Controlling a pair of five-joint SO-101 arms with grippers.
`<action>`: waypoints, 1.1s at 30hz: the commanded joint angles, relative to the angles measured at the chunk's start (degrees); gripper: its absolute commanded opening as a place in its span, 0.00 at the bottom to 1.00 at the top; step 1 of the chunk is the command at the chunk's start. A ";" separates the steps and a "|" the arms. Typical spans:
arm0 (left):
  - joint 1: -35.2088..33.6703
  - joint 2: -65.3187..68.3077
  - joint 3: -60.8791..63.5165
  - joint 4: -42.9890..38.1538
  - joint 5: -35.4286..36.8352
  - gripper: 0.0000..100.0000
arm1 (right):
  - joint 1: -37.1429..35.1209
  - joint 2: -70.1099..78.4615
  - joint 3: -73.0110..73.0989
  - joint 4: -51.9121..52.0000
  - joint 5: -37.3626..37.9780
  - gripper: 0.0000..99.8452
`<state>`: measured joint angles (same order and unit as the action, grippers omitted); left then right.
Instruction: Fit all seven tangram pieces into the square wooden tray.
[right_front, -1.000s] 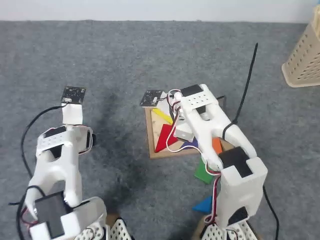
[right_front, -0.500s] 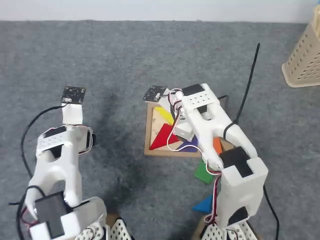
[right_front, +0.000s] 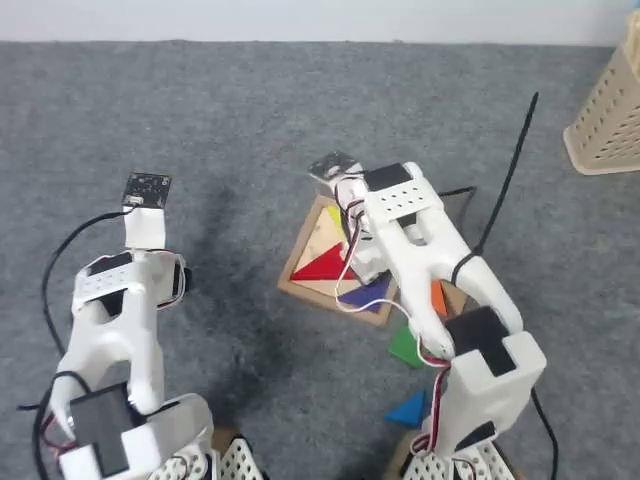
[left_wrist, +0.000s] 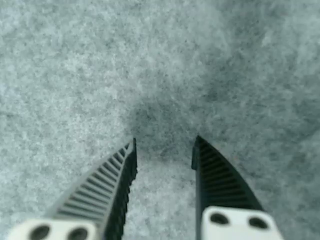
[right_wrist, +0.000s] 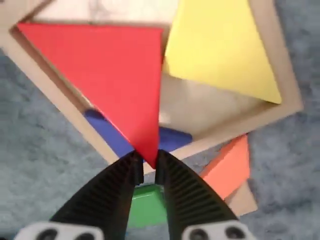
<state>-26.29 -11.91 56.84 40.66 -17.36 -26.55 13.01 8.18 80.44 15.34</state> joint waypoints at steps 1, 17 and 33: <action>0.00 -2.64 -0.13 -1.05 -0.62 0.18 | -4.53 -4.44 -1.93 2.59 -2.73 0.01; 0.00 -2.64 -0.13 -1.05 -0.62 0.18 | -15.78 -4.88 1.67 -1.01 -3.25 0.01; 0.00 -2.64 -0.13 -1.05 -0.62 0.18 | -16.22 -8.66 2.02 -1.36 -3.34 0.10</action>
<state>-26.29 -11.91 56.84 40.66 -17.36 -42.29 11.52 10.55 79.65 12.70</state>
